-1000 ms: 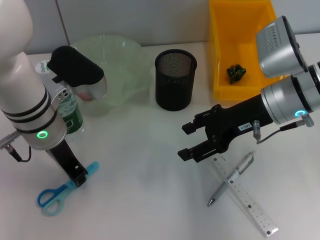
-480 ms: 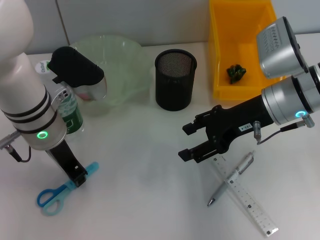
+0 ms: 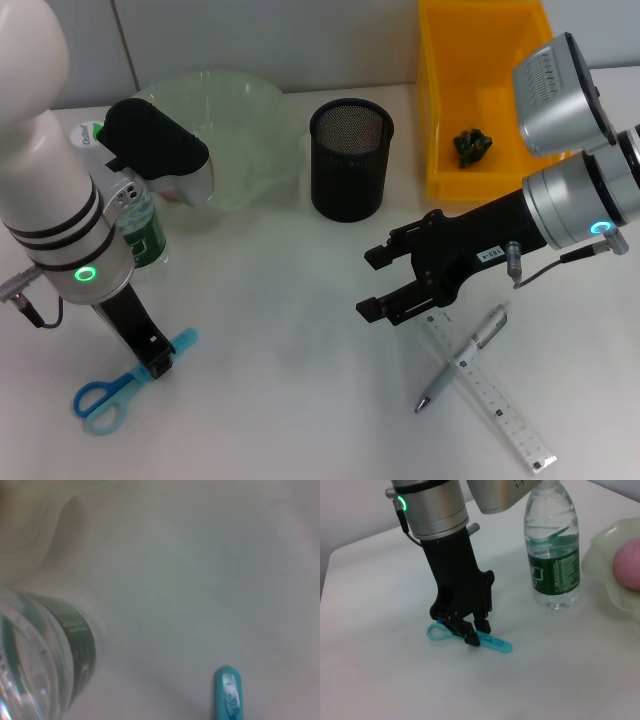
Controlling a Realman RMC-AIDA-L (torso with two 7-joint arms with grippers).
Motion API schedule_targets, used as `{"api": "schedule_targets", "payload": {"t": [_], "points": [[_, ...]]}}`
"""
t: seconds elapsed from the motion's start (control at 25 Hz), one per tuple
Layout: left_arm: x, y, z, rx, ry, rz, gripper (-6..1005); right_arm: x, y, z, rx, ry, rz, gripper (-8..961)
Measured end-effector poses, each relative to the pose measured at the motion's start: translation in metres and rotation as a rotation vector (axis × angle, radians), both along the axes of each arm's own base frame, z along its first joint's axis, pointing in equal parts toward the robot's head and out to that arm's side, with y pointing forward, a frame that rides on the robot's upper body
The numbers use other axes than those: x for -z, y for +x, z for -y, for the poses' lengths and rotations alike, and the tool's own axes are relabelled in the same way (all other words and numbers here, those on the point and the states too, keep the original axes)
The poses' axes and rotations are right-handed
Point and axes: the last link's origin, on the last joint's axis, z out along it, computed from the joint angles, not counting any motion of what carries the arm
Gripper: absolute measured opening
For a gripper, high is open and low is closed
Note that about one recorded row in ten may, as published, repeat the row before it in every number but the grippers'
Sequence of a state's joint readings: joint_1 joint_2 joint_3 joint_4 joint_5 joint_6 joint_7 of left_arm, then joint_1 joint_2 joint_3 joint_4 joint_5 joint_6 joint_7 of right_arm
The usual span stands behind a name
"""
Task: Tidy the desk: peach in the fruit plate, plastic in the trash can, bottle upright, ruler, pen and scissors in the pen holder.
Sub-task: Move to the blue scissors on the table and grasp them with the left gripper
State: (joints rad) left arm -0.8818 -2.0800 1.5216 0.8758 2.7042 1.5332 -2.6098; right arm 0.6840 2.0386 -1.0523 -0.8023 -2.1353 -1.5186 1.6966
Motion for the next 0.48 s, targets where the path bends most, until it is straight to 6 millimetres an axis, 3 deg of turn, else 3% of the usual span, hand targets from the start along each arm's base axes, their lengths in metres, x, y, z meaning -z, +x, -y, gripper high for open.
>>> {"api": "schedule_targets", "payload": {"t": [0.48], "points": [[0.0001,0.0006,0.0004,-0.002,-0.005,-0.004,389,0.0,0.0001,0.0001,0.0,0.0,0.0,773]]}}
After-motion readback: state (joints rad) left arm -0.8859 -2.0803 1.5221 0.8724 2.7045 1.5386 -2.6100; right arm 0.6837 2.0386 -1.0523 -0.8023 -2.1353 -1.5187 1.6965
